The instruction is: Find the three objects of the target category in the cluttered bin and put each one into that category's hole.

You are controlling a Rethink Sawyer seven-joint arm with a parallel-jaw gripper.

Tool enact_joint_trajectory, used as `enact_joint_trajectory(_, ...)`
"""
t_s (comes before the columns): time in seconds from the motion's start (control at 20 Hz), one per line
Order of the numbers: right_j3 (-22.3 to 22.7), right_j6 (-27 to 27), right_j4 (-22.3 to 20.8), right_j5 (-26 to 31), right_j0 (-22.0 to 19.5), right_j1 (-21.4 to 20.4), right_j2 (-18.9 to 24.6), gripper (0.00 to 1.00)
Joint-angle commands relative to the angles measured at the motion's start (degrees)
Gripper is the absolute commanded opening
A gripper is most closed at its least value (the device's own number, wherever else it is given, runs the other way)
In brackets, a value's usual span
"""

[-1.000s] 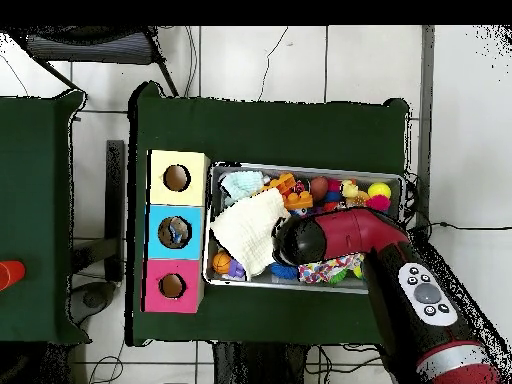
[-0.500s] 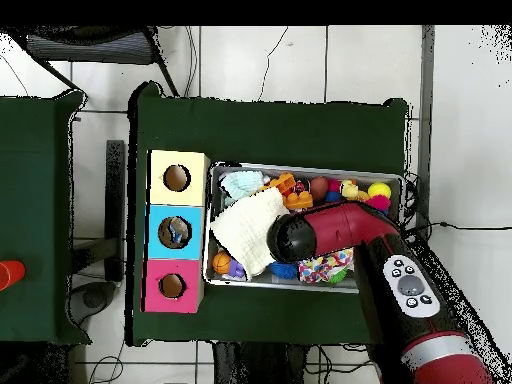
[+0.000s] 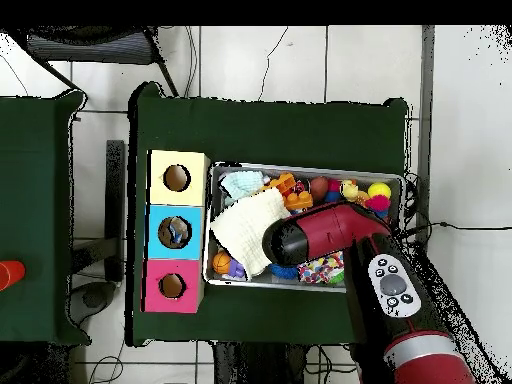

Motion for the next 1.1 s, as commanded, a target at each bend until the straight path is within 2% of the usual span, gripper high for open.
enact_joint_trajectory(0.05,-4.23,-0.81,-1.74,1.11,0.32,3.40,-3.57,0.00)
enact_joint_trajectory(0.25,-4.07,-1.40,-0.60,1.83,0.17,3.67,-3.08,0.00)
enact_joint_trajectory(0.45,-3.89,0.82,0.37,1.44,1.28,3.62,-3.61,0.00)
enact_joint_trajectory(0.85,-3.22,1.71,2.52,0.74,2.21,3.26,-4.37,0.00)
enact_joint_trajectory(1.1,-0.62,3.98,4.30,-0.31,4.01,1.85,-4.84,0.00)
